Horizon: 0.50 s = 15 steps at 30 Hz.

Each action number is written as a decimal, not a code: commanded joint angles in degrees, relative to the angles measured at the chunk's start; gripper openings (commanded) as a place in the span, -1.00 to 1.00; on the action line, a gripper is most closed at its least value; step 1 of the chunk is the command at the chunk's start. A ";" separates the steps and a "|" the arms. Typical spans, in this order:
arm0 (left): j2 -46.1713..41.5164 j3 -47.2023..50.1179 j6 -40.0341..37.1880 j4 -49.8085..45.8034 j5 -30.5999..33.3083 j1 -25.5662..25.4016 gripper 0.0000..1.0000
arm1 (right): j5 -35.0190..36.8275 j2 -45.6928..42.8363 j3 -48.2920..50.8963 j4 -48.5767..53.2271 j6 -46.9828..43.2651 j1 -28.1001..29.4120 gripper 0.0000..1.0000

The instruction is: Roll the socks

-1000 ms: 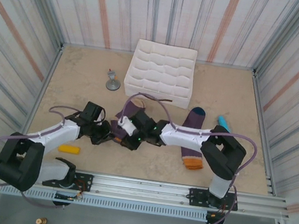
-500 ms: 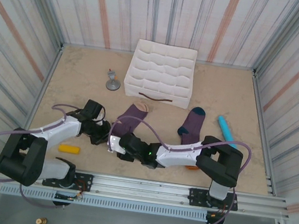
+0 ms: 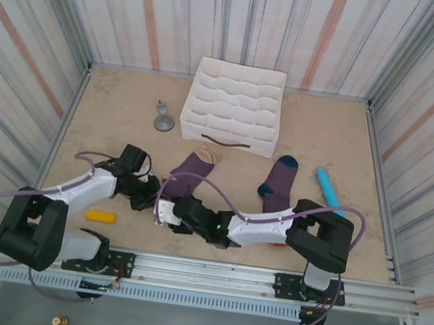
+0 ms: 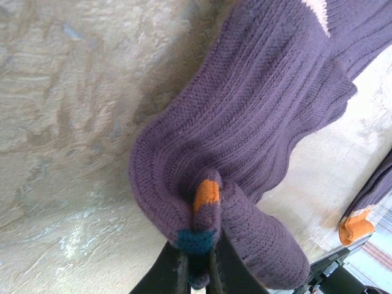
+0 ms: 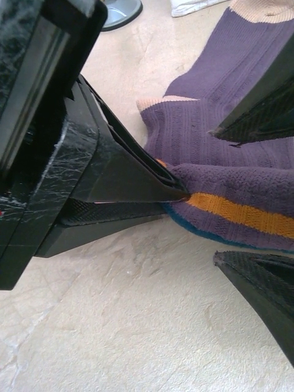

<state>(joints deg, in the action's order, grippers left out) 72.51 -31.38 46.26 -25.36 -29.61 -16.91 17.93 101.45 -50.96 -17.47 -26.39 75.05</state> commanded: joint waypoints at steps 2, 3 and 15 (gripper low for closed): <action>0.68 -0.44 -1.87 -1.62 -1.83 0.52 -1.00 | -0.53 1.90 0.59 0.82 1.37 0.43 0.01; 0.84 -0.51 -2.04 -1.73 -1.85 0.52 -1.00 | -0.46 2.62 0.67 0.58 1.56 0.37 0.01; 1.04 -0.70 -3.18 -2.72 -2.65 1.35 -1.00 | 0.30 6.09 1.03 -1.15 2.13 -0.16 0.00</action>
<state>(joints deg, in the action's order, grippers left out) 73.10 -31.40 44.77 -26.02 -30.92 -16.05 18.02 106.17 -50.28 -18.09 -25.98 74.98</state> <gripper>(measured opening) 0.097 0.501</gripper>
